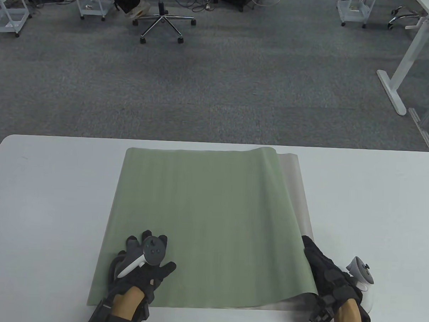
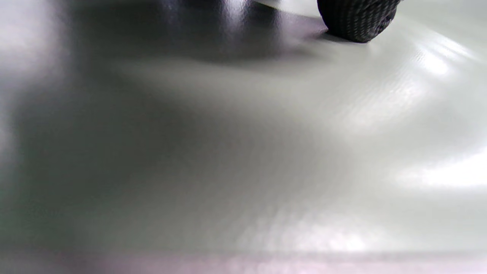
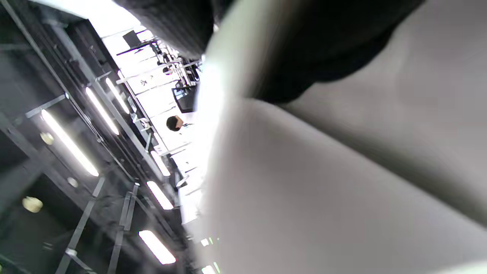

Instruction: Unroll desk mats and stack together

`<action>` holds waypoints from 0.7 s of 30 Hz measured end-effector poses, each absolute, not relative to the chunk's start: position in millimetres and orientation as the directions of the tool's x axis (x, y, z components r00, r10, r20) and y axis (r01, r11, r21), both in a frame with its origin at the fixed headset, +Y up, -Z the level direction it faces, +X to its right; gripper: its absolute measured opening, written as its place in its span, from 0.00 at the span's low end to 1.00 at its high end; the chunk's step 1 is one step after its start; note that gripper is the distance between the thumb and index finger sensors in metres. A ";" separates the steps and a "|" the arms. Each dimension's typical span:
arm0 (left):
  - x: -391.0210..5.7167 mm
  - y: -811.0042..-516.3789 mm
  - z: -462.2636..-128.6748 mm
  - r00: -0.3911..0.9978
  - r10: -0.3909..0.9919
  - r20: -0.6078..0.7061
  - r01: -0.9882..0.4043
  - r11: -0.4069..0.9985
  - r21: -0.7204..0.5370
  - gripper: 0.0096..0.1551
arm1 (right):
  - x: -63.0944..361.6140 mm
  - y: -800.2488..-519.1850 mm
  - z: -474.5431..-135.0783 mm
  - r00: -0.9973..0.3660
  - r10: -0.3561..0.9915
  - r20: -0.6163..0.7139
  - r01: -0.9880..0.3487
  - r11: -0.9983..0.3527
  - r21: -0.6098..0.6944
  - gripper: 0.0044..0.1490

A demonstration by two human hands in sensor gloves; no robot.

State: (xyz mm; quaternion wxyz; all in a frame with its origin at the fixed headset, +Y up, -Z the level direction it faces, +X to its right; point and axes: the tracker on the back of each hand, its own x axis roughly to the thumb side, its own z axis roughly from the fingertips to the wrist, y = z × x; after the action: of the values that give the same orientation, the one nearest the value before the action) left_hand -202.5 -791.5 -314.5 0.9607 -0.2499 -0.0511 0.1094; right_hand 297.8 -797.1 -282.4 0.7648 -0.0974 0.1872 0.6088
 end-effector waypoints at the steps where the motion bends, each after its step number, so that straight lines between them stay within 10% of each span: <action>1: -202.5 -791.2 -314.8 0.973 0.228 0.045 -0.177 0.851 -0.494 0.51 | 303.3 -794.7 -282.9 0.105 0.911 -0.400 -0.987 0.144 0.068 0.38; 12: -202.7 -790.7 -314.7 0.975 0.220 0.029 -0.177 0.849 -0.498 0.51 | 326.2 -762.1 -285.2 -0.682 0.715 -0.150 -0.726 -0.687 0.026 0.44; 21: -174.9 -776.6 -316.6 0.983 0.162 0.090 -0.100 0.874 -0.476 0.44 | 298.3 -755.3 -287.0 -0.948 0.299 -0.107 -0.307 -0.949 0.075 0.48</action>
State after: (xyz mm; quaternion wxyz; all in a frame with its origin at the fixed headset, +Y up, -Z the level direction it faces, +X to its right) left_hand -174.9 -776.6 -316.6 0.9659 -0.2417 -0.0635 0.0679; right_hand 298.3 -755.3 -287.0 0.1537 -0.0474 0.0454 0.9859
